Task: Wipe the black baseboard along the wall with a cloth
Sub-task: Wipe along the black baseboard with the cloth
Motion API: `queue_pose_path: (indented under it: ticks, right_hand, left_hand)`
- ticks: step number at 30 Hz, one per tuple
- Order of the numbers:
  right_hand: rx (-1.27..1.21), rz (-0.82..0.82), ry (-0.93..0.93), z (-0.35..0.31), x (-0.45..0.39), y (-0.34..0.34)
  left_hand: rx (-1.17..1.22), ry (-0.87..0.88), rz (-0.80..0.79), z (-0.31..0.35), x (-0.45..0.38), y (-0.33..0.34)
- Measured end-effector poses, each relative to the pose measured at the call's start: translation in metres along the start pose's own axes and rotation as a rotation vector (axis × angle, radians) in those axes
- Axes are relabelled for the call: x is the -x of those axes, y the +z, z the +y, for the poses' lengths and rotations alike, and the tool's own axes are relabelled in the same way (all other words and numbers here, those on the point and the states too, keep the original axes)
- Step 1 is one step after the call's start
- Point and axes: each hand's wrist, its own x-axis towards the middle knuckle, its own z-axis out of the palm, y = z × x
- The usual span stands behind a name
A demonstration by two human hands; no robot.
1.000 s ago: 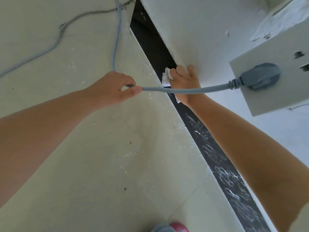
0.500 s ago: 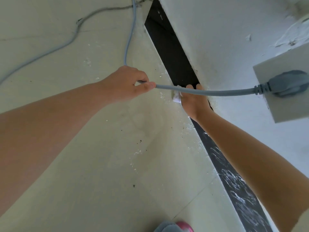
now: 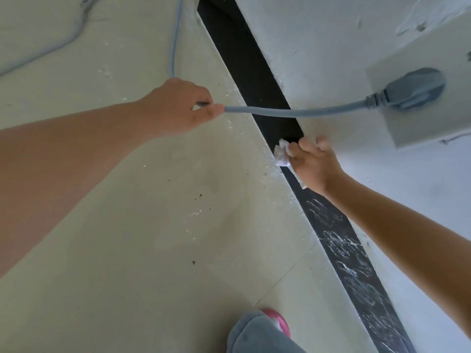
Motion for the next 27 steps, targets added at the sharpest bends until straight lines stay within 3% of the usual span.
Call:
queue_pose_path:
  ticks: [2, 4, 8, 10, 13, 15, 18, 20, 22, 25, 27]
  right_hand:
    - [-0.002, -0.013, 0.057, 0.006, -0.017, -0.003]
    - [0.031, 0.077, 0.086, 0.001, -0.019, 0.001]
    - [-0.017, 0.125, 0.009, -0.02, 0.021, 0.015]
    - [-0.044, 0.159, 0.013, -0.022, 0.048, 0.021]
    - [-0.049, 0.259, 0.121, -0.016, 0.071, 0.023]
    - [-0.085, 0.202, 0.213, -0.017, 0.071, 0.015]
    - [-0.202, -0.109, 0.237, -0.037, 0.072, 0.001]
    - [-0.442, -0.313, 0.343, -0.059, 0.079, 0.001]
    - [-0.924, -0.404, 0.604, -0.074, 0.083, -0.002]
    - [-1.47, -0.213, 1.063, -0.088, 0.087, -0.003]
    - [-1.715, -0.27, 1.103, -0.094, 0.093, -0.005]
  left_hand:
    - [-0.024, -0.016, -0.004, 0.004, -0.001, 0.003]
    - [-0.042, -0.019, -0.012, 0.008, 0.0, 0.005]
    - [-0.038, -0.005, -0.017, 0.015, 0.001, 0.009]
    - [-0.008, -0.006, 0.053, 0.017, 0.003, 0.016]
    - [-0.016, -0.049, 0.303, 0.029, 0.021, 0.037]
    - [-0.005, -0.023, 0.379, 0.045, 0.038, 0.056]
    - [0.078, 0.008, 0.19, 0.068, 0.056, 0.091]
    - [0.128, -0.02, 0.064, 0.079, 0.058, 0.11]
    - [0.165, 0.007, -0.011, 0.086, 0.057, 0.124]
    - [0.182, 0.138, -0.124, 0.084, 0.048, 0.128]
    - [0.177, 0.231, -0.196, 0.081, 0.043, 0.125]
